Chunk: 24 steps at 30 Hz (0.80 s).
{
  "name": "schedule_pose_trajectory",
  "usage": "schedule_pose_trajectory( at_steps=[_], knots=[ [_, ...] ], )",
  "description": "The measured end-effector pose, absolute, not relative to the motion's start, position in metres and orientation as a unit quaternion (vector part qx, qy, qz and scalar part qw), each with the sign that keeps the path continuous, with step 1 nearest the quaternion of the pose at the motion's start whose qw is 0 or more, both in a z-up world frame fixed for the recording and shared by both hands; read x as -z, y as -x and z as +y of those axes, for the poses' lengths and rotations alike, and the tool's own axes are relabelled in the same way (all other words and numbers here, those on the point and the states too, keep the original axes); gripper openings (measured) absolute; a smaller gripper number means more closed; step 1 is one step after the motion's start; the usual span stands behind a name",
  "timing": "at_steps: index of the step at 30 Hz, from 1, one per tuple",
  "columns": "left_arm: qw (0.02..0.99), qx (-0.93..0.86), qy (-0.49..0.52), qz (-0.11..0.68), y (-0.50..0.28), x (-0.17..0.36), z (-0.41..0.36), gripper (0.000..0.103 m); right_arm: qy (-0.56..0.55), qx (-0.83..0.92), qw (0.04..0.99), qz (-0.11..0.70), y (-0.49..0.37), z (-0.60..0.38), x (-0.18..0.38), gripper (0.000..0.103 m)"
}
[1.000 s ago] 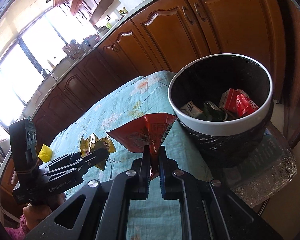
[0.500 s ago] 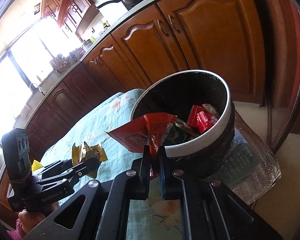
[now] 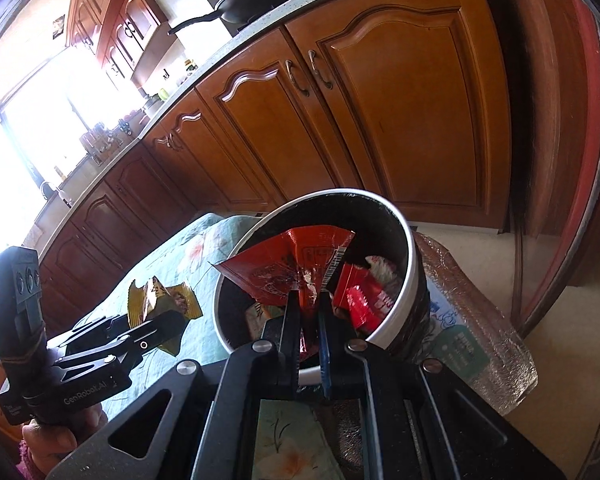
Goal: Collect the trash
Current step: 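Carry both wrappers over the bin and open both tools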
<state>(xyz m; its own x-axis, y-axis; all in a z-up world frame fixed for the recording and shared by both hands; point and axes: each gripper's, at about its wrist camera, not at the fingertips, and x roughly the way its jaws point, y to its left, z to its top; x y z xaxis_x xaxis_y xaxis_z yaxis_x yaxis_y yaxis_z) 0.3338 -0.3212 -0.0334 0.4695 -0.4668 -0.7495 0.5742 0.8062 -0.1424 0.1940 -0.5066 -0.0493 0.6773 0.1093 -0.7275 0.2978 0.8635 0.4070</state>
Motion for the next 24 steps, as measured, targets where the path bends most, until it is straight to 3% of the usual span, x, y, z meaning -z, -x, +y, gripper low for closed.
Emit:
schedule_pose_trajectory(
  at_steps=[24],
  knots=[
    [0.843,0.293,-0.091,0.442,-0.370,0.057,-0.372,0.048,-0.220,0.062,0.866,0.445,-0.230,-0.523,0.069,0.008]
  ],
)
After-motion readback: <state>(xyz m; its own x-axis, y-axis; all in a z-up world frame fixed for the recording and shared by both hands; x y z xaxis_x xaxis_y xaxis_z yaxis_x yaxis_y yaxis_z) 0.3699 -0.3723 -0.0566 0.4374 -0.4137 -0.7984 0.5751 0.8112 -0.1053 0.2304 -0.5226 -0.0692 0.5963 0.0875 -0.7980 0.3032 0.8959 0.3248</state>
